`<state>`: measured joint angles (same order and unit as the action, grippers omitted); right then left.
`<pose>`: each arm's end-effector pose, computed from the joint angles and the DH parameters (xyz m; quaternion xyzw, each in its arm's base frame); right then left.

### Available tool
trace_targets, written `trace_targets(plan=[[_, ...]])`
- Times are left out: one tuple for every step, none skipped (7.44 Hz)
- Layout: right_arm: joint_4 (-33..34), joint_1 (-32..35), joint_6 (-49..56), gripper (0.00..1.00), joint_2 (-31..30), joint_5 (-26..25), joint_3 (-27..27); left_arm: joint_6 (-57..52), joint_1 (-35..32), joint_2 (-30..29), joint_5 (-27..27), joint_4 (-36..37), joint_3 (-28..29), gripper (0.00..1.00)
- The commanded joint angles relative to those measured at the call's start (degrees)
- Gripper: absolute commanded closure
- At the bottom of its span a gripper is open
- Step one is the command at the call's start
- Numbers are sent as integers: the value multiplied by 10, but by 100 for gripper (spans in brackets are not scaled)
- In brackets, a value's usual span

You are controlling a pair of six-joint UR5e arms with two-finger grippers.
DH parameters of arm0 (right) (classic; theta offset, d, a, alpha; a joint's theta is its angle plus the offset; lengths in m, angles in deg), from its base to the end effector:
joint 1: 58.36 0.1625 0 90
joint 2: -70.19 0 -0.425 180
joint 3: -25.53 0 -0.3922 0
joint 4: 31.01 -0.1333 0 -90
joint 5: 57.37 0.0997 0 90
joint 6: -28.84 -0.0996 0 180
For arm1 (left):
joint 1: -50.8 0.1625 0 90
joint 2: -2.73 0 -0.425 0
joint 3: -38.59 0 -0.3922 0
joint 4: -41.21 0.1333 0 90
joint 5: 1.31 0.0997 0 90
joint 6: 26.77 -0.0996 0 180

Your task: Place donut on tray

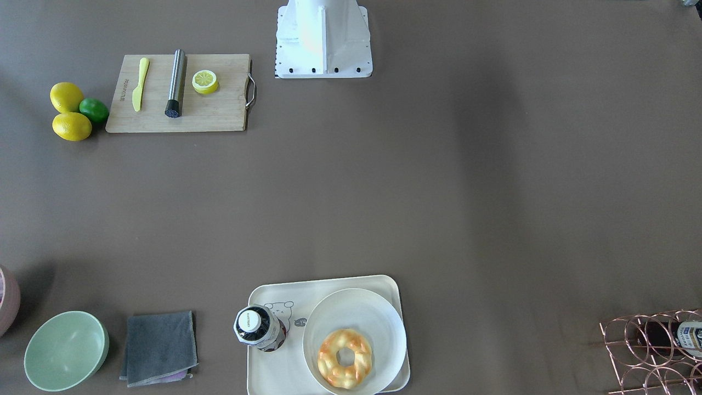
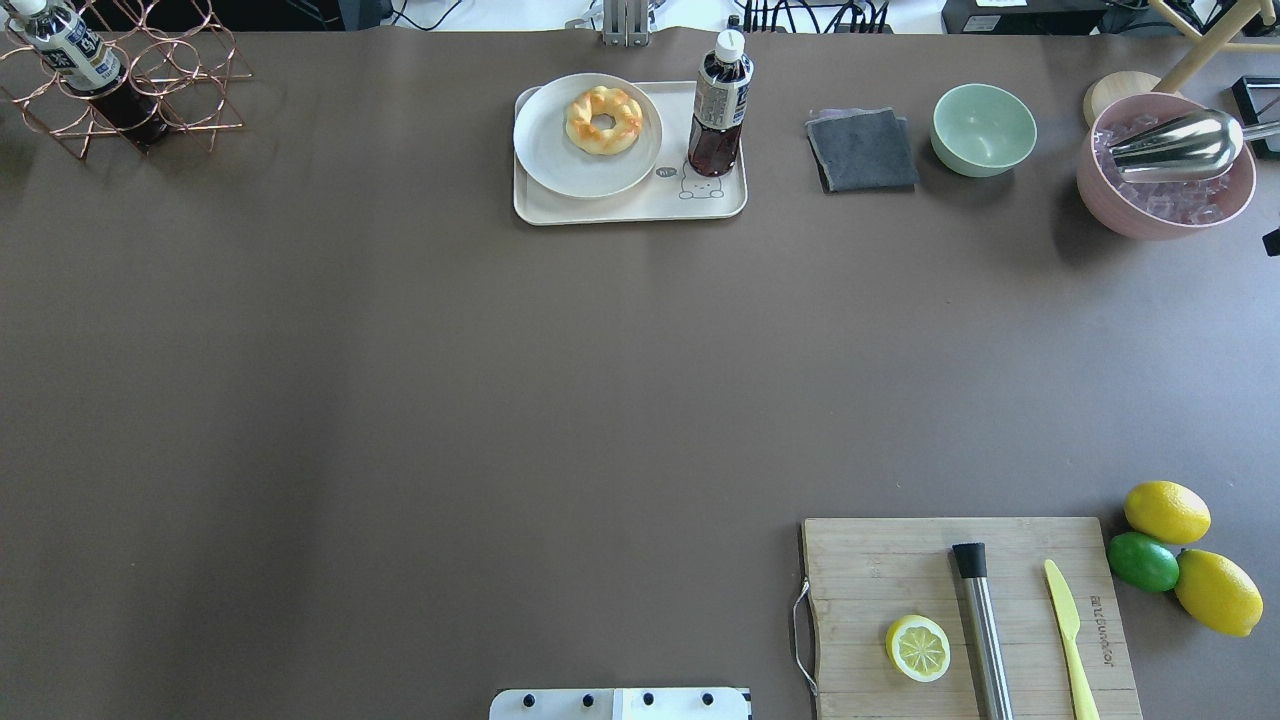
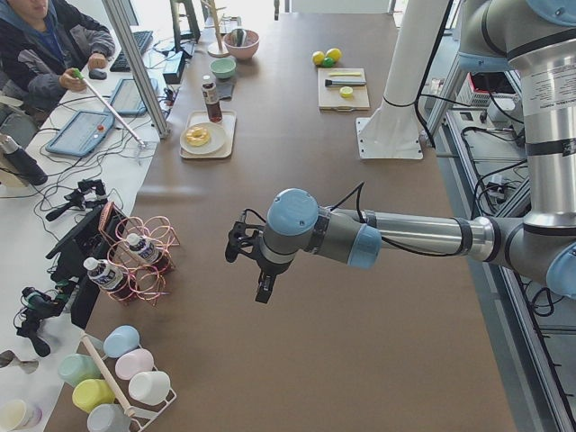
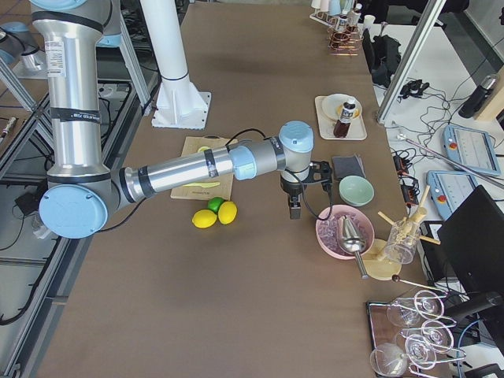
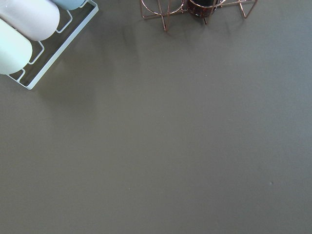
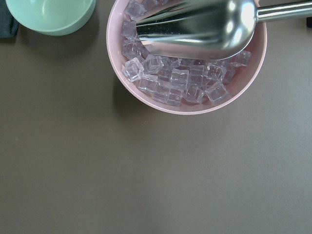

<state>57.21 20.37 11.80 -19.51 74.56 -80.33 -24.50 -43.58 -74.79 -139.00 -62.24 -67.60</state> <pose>-0.0316 -0.5001 0.5181 0.0547 -0.3783 -0.0093 0.9240 -0.0911 -0.4088 0.5867 0.1438 0.3972 0.0078 0.9064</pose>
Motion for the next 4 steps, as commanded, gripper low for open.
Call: trace_targets(plan=[[1, 4, 1, 0, -2, 0, 0, 10, -9, 16, 6, 1, 5, 2], [1, 4, 0, 0, -4, 0, 0, 17, -9, 17, 7, 1, 13, 2], [0, 5, 3, 0, -13, 0, 1, 13, -9, 18, 8, 1, 13, 2], [0, 15, 39, 0, -28, -1, 4, 12, -9, 19, 8, 4, 14, 2]])
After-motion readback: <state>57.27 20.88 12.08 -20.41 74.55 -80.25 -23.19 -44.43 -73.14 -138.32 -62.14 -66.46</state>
